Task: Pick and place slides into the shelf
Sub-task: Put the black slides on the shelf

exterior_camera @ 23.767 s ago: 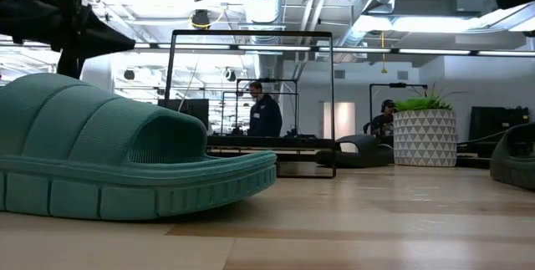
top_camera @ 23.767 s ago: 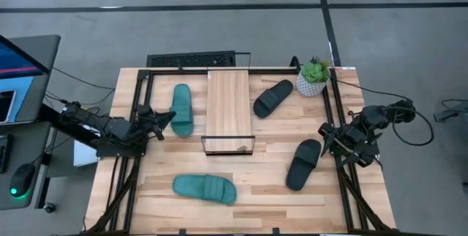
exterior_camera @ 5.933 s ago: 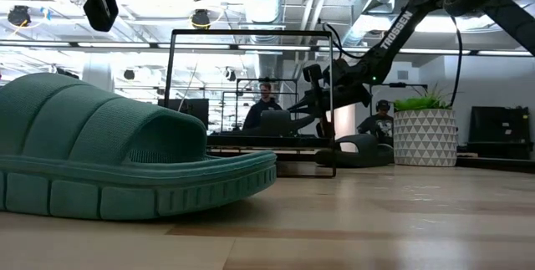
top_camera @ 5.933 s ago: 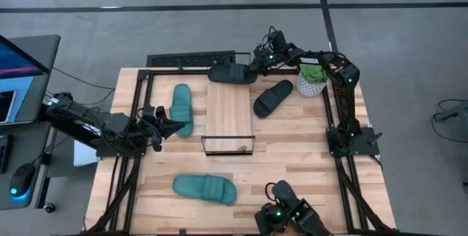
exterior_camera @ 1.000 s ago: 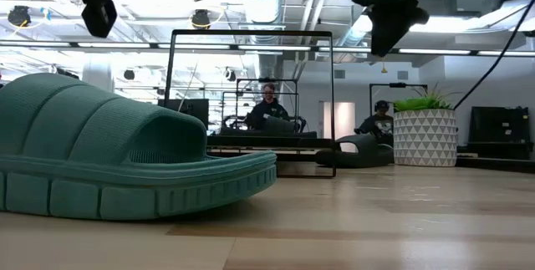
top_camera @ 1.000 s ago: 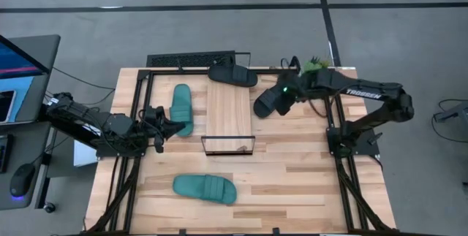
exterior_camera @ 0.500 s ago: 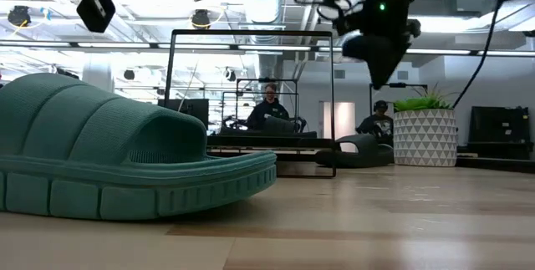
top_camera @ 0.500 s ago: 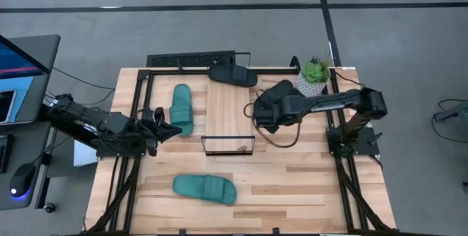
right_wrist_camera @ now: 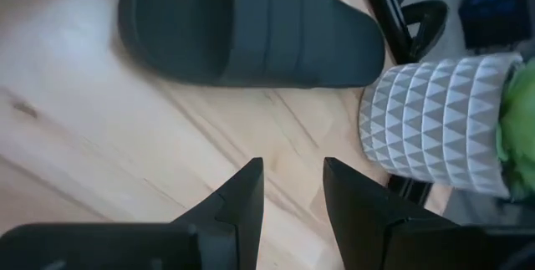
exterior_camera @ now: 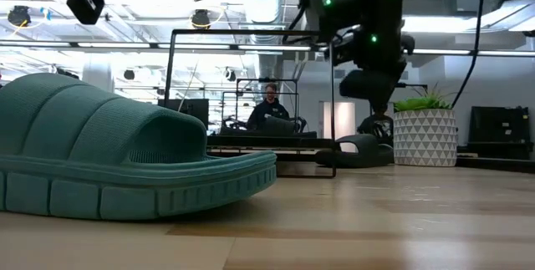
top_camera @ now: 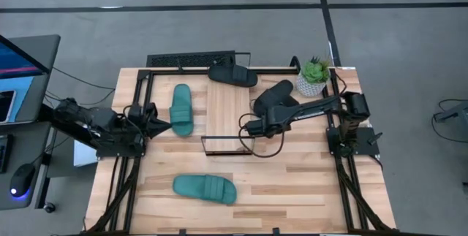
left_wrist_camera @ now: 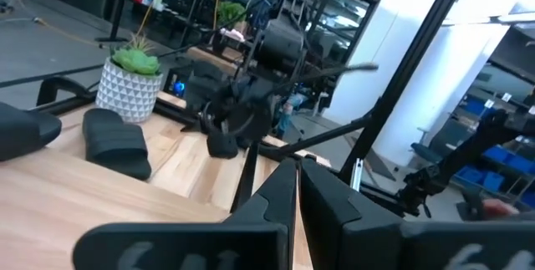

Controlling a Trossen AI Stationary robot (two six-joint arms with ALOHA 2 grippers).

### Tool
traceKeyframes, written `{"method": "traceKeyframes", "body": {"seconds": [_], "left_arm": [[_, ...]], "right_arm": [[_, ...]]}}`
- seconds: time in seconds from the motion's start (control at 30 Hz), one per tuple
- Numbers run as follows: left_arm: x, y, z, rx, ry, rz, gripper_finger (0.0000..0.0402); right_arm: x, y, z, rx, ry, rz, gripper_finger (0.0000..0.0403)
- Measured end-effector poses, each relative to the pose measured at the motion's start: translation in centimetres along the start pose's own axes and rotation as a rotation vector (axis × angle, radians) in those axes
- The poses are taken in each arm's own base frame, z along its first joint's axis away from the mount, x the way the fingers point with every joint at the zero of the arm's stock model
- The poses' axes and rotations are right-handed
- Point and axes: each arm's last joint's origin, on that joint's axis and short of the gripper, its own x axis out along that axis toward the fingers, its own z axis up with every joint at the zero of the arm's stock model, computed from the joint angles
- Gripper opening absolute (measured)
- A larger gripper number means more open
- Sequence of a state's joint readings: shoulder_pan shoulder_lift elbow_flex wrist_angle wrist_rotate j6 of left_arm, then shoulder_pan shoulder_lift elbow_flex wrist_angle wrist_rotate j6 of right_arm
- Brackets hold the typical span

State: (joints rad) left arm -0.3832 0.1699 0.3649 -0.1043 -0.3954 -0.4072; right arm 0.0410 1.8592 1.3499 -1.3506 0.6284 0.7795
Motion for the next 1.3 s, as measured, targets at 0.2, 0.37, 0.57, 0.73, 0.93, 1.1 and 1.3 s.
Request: {"method": "traceKeyframes", "body": {"seconds": [0.2,0.37,0.57,0.73,0.93,1.1,1.3], "left_arm": [[-0.5,0.1,0.3,-0.017,-0.026,-0.011,0.0006],[-0.5,0.1,0.3,-0.027,-0.027,-0.013,0.0006],[-0.5,0.2,0.2,-0.029,-0.013,-0.007,0.0006],[-0.5,0.2,0.2,-0.028,-0.013,-0.007,0.0006],[-0.5,0.2,-0.1,-0.018,0.013,-0.013,0.0006],[-0.5,0.3,-0.3,-0.006,0.042,-0.009,0.0006],[-0.6,0.3,-0.2,0.016,0.037,-0.007,0.0006]], "right_arm": [[0.2,0.5,-0.4,-0.184,-0.06,-0.087,0.0117],[0.2,-1.1,-1.9,-0.234,-0.11,-0.146,0.0117],[0.1,-3.3,-3.5,-0.169,-0.213,-0.066,0.0116],[-0.1,-4.6,-4.0,-0.057,-0.367,0.092,0.0116],[0.4,-5.9,-4.5,-0.027,-0.482,0.229,0.0117],[1.5,-6.1,-4.9,-0.035,-0.521,0.266,0.0117],[2.9,-5.3,-4.7,-0.035,-0.578,0.376,0.0117]]}}
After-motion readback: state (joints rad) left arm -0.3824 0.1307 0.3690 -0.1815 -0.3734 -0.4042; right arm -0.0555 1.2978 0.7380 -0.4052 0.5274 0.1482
